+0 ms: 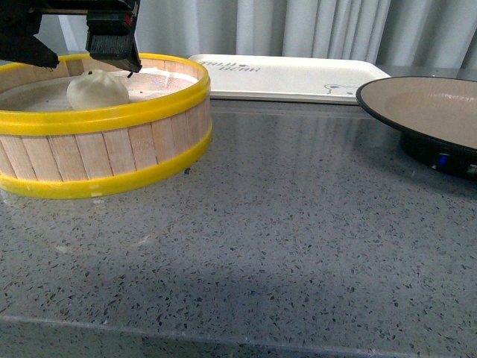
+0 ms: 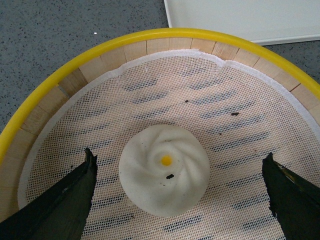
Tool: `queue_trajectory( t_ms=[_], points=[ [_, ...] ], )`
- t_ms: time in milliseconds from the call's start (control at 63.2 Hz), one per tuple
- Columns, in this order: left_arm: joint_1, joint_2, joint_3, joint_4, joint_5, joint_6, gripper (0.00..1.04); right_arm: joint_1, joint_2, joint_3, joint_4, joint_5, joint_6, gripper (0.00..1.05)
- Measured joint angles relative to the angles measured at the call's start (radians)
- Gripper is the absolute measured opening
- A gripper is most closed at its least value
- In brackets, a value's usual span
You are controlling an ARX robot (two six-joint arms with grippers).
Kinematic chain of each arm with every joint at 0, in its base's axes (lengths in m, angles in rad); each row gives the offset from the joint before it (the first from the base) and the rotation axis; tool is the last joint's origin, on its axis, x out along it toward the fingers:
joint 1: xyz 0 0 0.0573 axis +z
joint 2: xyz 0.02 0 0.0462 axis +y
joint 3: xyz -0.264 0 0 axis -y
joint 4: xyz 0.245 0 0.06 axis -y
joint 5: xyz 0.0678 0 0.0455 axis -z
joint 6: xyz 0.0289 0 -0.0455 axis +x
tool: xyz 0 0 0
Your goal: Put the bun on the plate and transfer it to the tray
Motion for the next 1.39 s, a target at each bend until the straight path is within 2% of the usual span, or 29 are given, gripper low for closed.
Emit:
queue_trajectory(
  t_ms=[633, 791, 1076, 1155, 1392],
  points=[
    [-0.052, 0.003, -0.028, 0.025, -0.05, 0.084, 0.98, 0.0, 0.0, 0.0, 0.0, 0.0, 0.0, 0.96],
    [-0.053, 0.003, -0.033, 0.023, -0.058, 0.088, 0.63, 0.0, 0.0, 0.0, 0.0, 0.0, 0.0, 0.96],
    [-0.053, 0.003, -0.033, 0.018, -0.057, 0.088, 0.22, 0.0, 0.0, 0.0, 0.0, 0.0, 0.0, 0.96],
    [-0.053, 0.003, -0.033, 0.016, -0.054, 0.087, 0.05, 0.0, 0.0, 0.0, 0.0, 0.0, 0.0, 0.96],
    [-0.051, 0.003, -0.032, 0.012, -0.049, 0.087, 0.04, 0.0, 0.0, 0.0, 0.0, 0.0, 0.0, 0.96]
  ],
)
